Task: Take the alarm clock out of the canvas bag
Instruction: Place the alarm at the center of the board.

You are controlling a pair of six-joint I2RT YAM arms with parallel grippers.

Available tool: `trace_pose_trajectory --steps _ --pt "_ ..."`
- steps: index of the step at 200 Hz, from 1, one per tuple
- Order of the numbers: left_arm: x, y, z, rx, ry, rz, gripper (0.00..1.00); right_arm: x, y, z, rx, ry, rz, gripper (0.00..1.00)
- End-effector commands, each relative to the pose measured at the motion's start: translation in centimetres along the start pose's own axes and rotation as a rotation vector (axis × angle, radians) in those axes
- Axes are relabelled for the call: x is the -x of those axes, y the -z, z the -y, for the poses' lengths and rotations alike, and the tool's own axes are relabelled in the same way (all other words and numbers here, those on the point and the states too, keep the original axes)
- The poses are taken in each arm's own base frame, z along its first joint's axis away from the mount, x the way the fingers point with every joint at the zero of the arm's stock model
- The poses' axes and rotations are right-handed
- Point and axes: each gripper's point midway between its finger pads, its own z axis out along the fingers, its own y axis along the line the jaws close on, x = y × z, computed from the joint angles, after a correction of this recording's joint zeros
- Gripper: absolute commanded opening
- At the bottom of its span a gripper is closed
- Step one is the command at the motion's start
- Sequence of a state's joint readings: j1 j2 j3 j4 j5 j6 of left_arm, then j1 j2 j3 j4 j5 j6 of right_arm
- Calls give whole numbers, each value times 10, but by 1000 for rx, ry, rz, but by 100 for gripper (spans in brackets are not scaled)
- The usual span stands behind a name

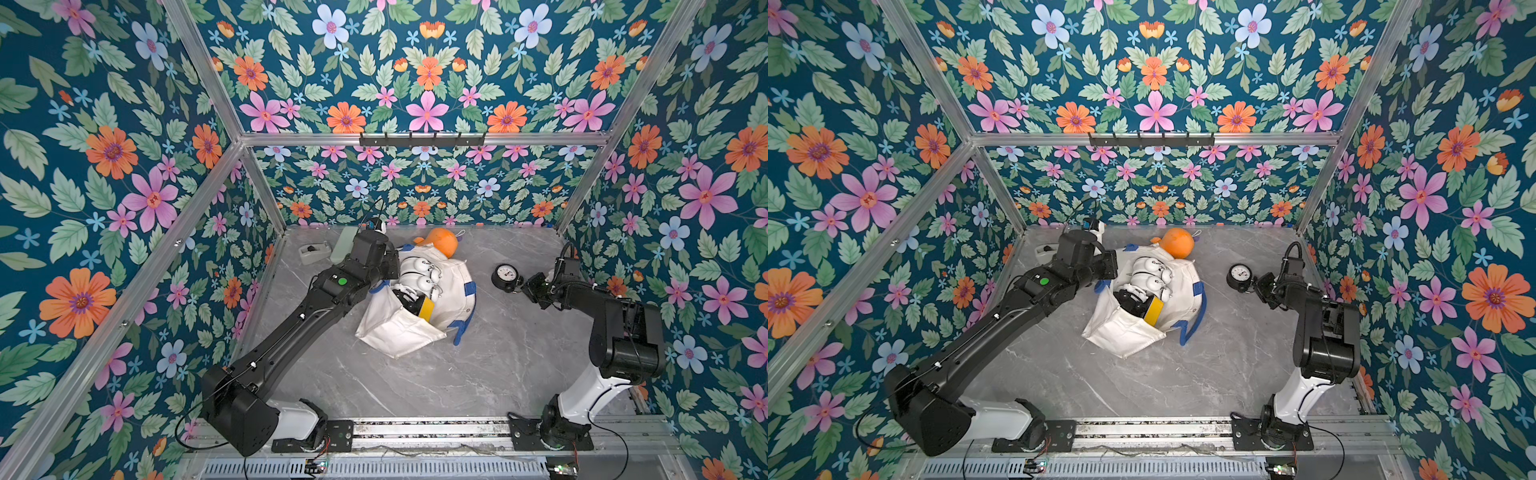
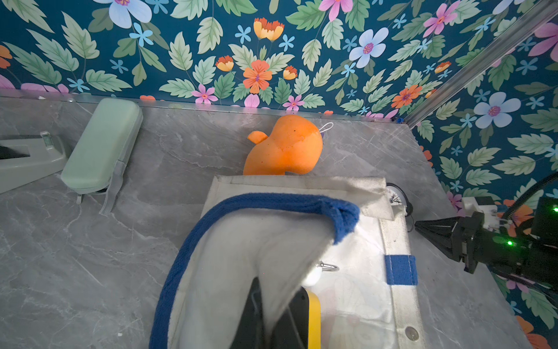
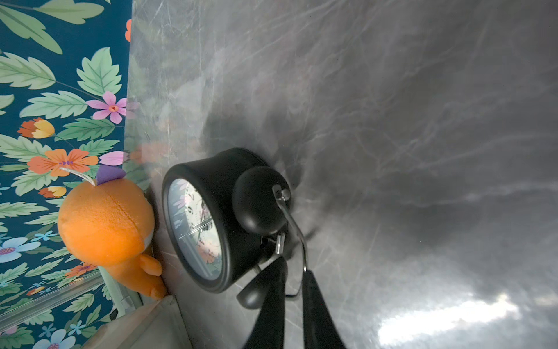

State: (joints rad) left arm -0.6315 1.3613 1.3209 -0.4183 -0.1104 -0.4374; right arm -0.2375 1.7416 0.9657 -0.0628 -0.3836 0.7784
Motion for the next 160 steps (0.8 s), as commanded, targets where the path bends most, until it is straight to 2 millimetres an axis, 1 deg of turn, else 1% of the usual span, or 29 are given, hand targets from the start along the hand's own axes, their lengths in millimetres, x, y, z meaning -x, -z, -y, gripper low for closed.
trace_pose_trajectory --steps 1,47,49,51,77,88,116,124,141,148,160 --pt "28 4 11 -45 15 101 0 2 3 -4 16 -5 2 15" --pt "24 2 16 -73 7 87 0 5 22 -16 41 16 23 17" --pt "24 2 17 -76 6 86 0 7 29 -23 59 26 39 17" --pt "24 2 17 -79 6 86 0 8 32 -26 67 31 45 17" --pt "26 2 24 -117 6 87 0 9 55 -47 132 67 75 22" --pt "28 3 27 -129 7 93 0 9 68 -58 168 86 89 23" --pt "28 4 32 -156 -16 93 0 4 106 -96 300 178 117 25" --pt "27 4 33 -164 -28 92 0 0 120 -110 343 218 129 25" --pt "27 5 39 -198 -67 89 0 -12 146 -133 394 294 150 25" --pt "26 5 43 -215 -81 88 0 -18 155 -143 415 322 153 26" --pt "26 6 46 -234 -95 87 0 -35 173 -165 471 396 151 25"
